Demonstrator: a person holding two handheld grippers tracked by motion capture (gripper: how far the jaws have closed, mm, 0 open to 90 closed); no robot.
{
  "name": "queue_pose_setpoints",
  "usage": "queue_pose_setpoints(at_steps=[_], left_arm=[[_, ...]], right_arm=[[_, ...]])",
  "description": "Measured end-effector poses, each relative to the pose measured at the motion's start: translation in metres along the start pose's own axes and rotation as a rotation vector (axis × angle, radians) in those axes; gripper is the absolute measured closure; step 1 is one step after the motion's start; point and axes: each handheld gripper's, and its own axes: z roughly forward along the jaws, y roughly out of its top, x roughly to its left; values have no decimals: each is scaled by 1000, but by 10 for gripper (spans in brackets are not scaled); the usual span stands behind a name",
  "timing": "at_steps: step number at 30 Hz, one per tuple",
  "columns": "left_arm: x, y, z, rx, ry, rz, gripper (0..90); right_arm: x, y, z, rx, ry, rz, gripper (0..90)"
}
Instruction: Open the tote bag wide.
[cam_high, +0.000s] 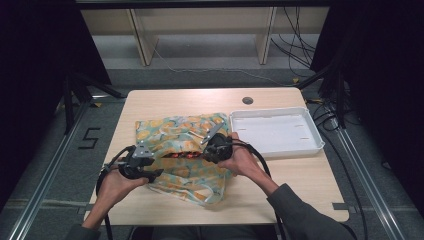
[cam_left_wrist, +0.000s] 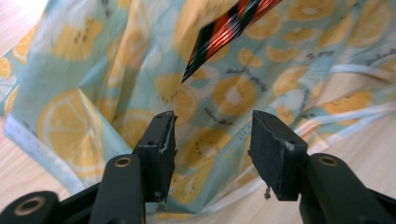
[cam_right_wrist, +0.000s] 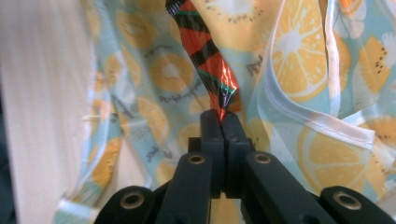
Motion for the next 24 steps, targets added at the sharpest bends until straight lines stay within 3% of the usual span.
queue_pose_setpoints(at_steps=[3, 4, 6, 9, 12, 14, 15, 19, 22, 23, 24], left_arm=[[-2, 2, 4, 18, 15, 28, 525], [-1, 6, 5, 22, 58, 85, 538], [-1, 11, 6, 38, 95, 74, 558], [9, 18, 4, 32, 130, 101, 614], [17, 22, 3, 23, 134, 101, 622], [23, 24, 7, -4, 114, 85, 606], [24, 24, 7, 6, 100, 93, 603], [20, 23, 9, -11, 97, 110, 567], [16, 25, 7, -71, 74, 112, 537], [16, 26, 6, -89, 73, 127, 529], [16, 27, 4, -116, 66, 123, 532]], right_arm=[[-2, 2, -11, -9, 18, -16, 900], [-2, 3, -13, -11, 20, -18, 900], [-3, 5, -18, -11, 38, -18, 900], [-3, 7, -22, -9, 59, -23, 900], [-4, 7, -25, -9, 81, -29, 900], [-5, 6, -30, -7, 99, -30, 900], [-6, 6, -32, -13, 102, -30, 900], [-7, 5, -38, -16, 113, -34, 900], [-7, 5, -42, -18, 125, -34, 900], [-6, 5, -44, -13, 129, -11, 900], [-7, 5, -45, -20, 134, -26, 900]])
